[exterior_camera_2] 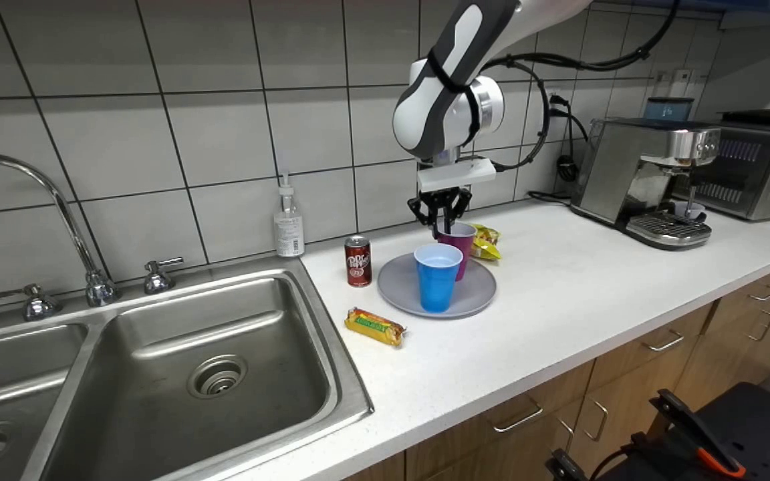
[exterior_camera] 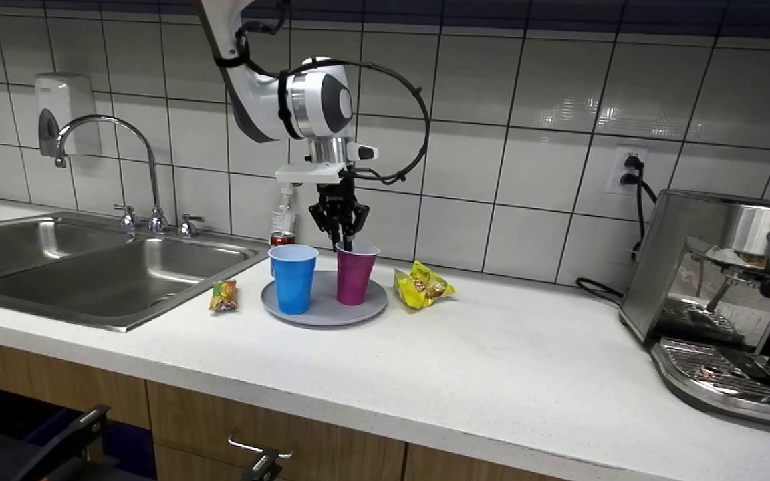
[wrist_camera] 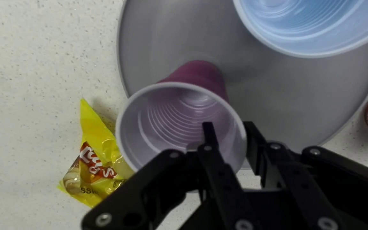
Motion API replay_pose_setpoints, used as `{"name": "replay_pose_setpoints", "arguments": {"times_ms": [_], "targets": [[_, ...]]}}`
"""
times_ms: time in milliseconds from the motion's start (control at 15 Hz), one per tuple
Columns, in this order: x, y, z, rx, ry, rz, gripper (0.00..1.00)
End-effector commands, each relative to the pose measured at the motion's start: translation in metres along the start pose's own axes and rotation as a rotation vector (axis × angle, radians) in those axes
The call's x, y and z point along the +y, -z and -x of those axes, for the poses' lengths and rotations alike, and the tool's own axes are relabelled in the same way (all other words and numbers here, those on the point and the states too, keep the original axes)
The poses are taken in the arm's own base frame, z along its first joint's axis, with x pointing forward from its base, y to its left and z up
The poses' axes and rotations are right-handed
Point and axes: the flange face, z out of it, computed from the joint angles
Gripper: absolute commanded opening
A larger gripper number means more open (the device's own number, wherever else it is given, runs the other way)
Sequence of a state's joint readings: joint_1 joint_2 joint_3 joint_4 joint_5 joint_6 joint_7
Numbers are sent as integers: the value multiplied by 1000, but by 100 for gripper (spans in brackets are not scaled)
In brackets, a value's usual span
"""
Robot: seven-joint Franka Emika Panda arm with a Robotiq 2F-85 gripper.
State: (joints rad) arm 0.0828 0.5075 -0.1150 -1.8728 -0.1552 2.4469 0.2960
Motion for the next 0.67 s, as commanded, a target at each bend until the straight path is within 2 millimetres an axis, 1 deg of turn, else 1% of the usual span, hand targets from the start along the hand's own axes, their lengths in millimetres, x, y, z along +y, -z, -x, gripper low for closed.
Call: {"name": "replay_pose_setpoints", "arguments": {"times_ms": [0, 333, 400, 600], "targets": [[-4, 2, -4, 20, -10, -3, 59], [-1, 7, -2, 20, 2, -15, 98], [0, 9, 0, 21, 7, -20, 100], [6, 17, 5, 63, 9, -26, 100]]}}
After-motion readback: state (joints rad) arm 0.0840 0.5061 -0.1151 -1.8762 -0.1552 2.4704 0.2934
